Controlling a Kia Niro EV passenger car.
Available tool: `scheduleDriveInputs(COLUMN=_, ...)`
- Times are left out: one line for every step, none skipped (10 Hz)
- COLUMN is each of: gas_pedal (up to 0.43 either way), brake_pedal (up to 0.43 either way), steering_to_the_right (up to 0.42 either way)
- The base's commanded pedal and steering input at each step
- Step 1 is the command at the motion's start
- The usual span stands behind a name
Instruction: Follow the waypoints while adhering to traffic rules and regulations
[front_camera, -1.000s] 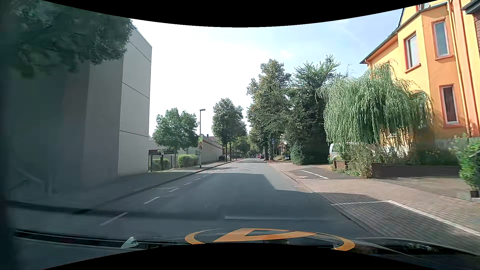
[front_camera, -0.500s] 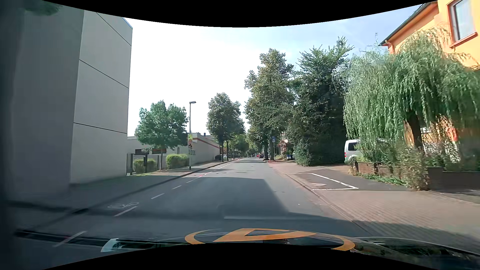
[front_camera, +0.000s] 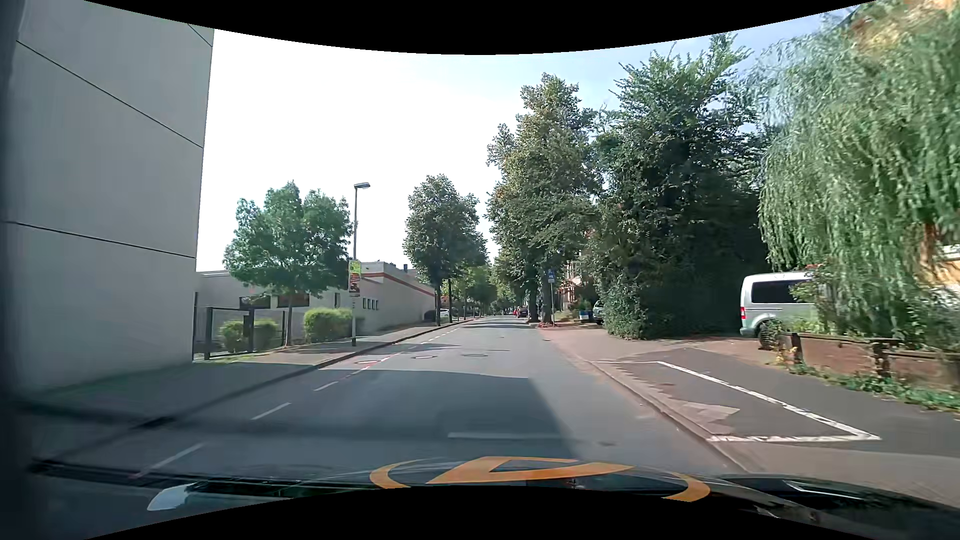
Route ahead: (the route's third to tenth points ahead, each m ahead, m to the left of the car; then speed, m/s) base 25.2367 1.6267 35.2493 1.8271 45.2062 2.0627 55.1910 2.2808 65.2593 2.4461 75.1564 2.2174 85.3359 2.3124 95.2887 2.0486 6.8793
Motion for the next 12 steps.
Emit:
scheduleDriveInputs(gas_pedal=0.110, brake_pedal=0.000, steering_to_the_right=-0.001)
scheduleDriveInputs(gas_pedal=0.110, brake_pedal=0.000, steering_to_the_right=-0.001)
scheduleDriveInputs(gas_pedal=0.110, brake_pedal=0.000, steering_to_the_right=-0.001)
scheduleDriveInputs(gas_pedal=0.110, brake_pedal=0.000, steering_to_the_right=-0.001)
scheduleDriveInputs(gas_pedal=0.110, brake_pedal=0.000, steering_to_the_right=-0.001)
scheduleDriveInputs(gas_pedal=0.110, brake_pedal=0.000, steering_to_the_right=-0.002)
scheduleDriveInputs(gas_pedal=0.110, brake_pedal=0.000, steering_to_the_right=-0.003)
scheduleDriveInputs(gas_pedal=0.110, brake_pedal=0.000, steering_to_the_right=-0.003)
scheduleDriveInputs(gas_pedal=0.110, brake_pedal=0.000, steering_to_the_right=-0.003)
scheduleDriveInputs(gas_pedal=0.110, brake_pedal=0.000, steering_to_the_right=-0.003)
scheduleDriveInputs(gas_pedal=0.110, brake_pedal=0.000, steering_to_the_right=-0.003)
scheduleDriveInputs(gas_pedal=0.110, brake_pedal=0.000, steering_to_the_right=-0.003)
